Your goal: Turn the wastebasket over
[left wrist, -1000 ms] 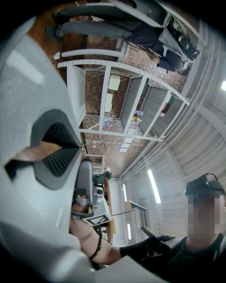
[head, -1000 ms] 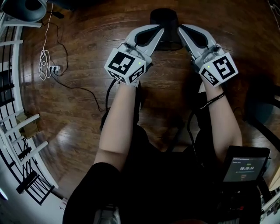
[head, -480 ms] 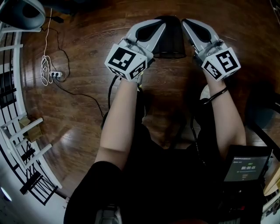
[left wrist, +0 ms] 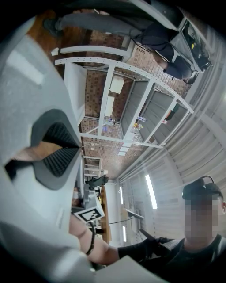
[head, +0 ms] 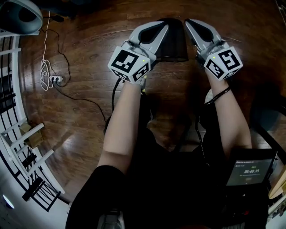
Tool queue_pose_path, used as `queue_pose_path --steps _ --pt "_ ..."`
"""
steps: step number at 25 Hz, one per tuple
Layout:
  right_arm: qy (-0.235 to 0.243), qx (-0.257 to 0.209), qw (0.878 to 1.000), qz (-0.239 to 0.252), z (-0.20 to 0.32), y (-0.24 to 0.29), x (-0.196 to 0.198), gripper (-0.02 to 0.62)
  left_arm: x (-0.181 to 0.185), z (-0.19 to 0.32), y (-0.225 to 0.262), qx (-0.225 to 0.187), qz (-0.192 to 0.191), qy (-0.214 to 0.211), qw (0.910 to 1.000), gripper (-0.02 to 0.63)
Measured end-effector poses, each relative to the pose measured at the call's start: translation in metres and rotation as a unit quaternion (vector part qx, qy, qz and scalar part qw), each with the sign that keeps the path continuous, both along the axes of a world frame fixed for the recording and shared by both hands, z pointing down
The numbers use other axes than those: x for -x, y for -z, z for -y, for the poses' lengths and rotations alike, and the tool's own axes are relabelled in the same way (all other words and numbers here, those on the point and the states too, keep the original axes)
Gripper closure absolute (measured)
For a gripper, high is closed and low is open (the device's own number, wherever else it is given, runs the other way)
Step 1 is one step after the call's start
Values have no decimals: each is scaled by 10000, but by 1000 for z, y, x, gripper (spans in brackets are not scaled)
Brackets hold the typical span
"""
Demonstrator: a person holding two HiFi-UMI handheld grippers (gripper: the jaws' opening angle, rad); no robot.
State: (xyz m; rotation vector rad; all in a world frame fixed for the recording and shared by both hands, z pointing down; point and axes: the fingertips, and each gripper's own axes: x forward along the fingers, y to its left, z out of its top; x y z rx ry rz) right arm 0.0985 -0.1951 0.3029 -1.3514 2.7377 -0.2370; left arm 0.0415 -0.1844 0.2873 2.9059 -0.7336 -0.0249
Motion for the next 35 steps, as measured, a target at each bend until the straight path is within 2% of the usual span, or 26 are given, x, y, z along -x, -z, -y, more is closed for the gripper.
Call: queue_pose_path --steps 4,9,13,15,17,19,24,27,29,31,33,35 --pt "-348 363 9963 699 3 -8 -11 588 5 8 -8 46 -46 178 9998 604" --pt "-665 681 9926 753 7 -41 -6 588 4 20 -8 58 -84 254 9996 604" --pt "-593 1412 9859 678 -2 -106 13 588 9 25 -9 -43 42 307 9995 604" --pt "-792 1779 9767 902 -9 -136 9 588 11 27 -5 -74 17 364 9993 603" --pt "-1208 2149 9593 1377 -21 -166 3 588 14 26 -1 -108 -29 390 9992 603" --pt "-1602 2482 9363 1898 -35 -197 0 588 18 25 5 -180 -108 448 9988 603" --pt "-2209 3003 8816 2894 -65 -256 -2 586 14 17 23 -400 -314 408 9979 603" --pt "-2621 3190 8387 3551 -81 -286 -10 583 9 14 24 -363 -326 358 9982 603" --pt "-2771 3312 8137 3891 -89 -307 -10 553 8 15 25 -320 -397 390 9979 603" --pt "-2800 3428 7984 4083 -93 -321 -4 498 7 16 29 -310 -469 407 9976 604" --pt "-2780 3535 7908 4151 -98 -331 3 477 6 15 32 -283 -490 397 9976 604" --pt "-2826 3575 7780 4325 -100 -340 6 466 9 14 36 -203 -481 430 9977 603"
